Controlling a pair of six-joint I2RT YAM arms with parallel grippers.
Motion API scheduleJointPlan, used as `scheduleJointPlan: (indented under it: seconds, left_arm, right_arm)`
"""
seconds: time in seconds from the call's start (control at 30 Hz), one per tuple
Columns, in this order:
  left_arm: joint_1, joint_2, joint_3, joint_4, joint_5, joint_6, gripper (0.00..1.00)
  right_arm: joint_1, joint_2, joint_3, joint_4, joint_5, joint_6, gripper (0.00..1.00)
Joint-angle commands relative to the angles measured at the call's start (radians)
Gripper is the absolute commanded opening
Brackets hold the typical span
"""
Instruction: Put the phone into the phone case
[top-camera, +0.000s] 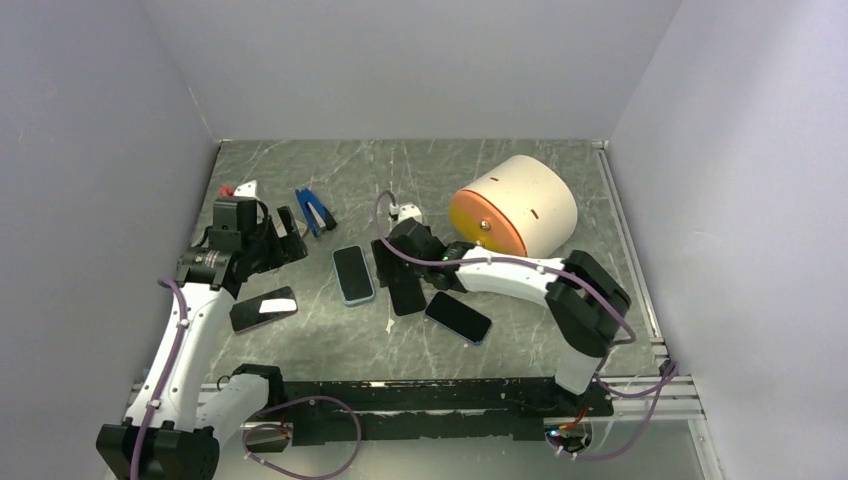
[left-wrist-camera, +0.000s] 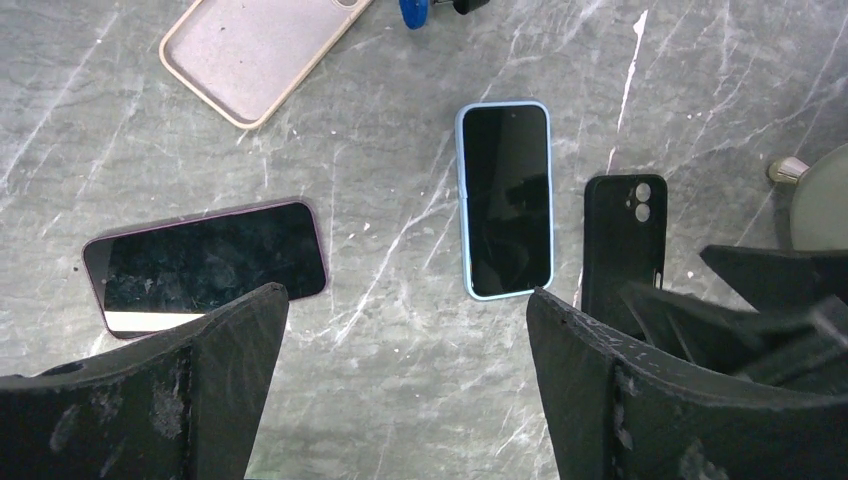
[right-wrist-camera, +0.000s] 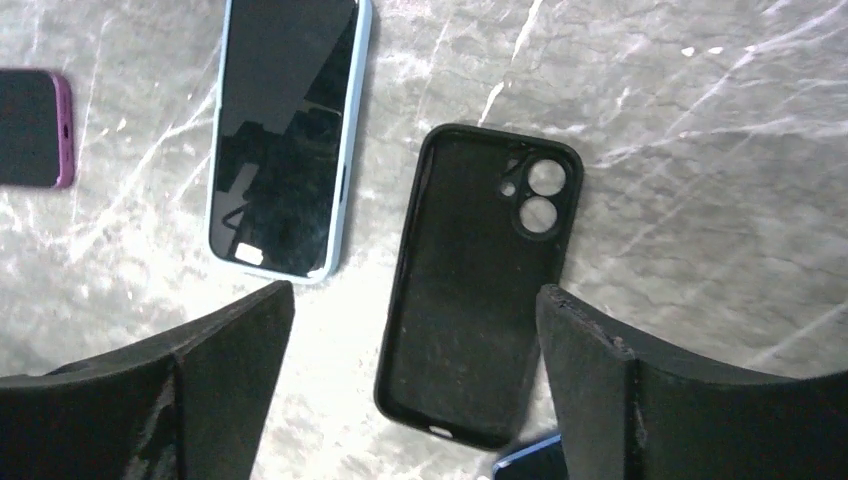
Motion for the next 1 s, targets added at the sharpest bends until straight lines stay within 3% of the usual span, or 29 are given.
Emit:
scheduleJointPlan:
  seconds: [0.0,0.47,0.8,0.97]
  left_arm:
    - [-0.002,-0.024,0.036,0.000,-0.030,-0.009,0.94]
    - [-0.002,-0.019,0.036,0.004,-0.026,-0.008,0.94]
    - [-0.002,-0.022,0.034,0.004,-0.022,-0.008,0.94]
    - [-0.002,-0.024,0.033,0.004,-0.022,-0.008,0.94]
  right_arm:
    - [0.003,-0.123,-0.080,0.017,-0.017,-0.176,0.99]
    - [0.004,-0.397,-0.312,-0.199,-0.185,-0.477,0.98]
    - [-0.002,-0.346,-0.358,-0.237,-0.162,-0.598,0.99]
    - [-0.037,-0.304,-0.355,-0.228,-0.251,-0.624,0.98]
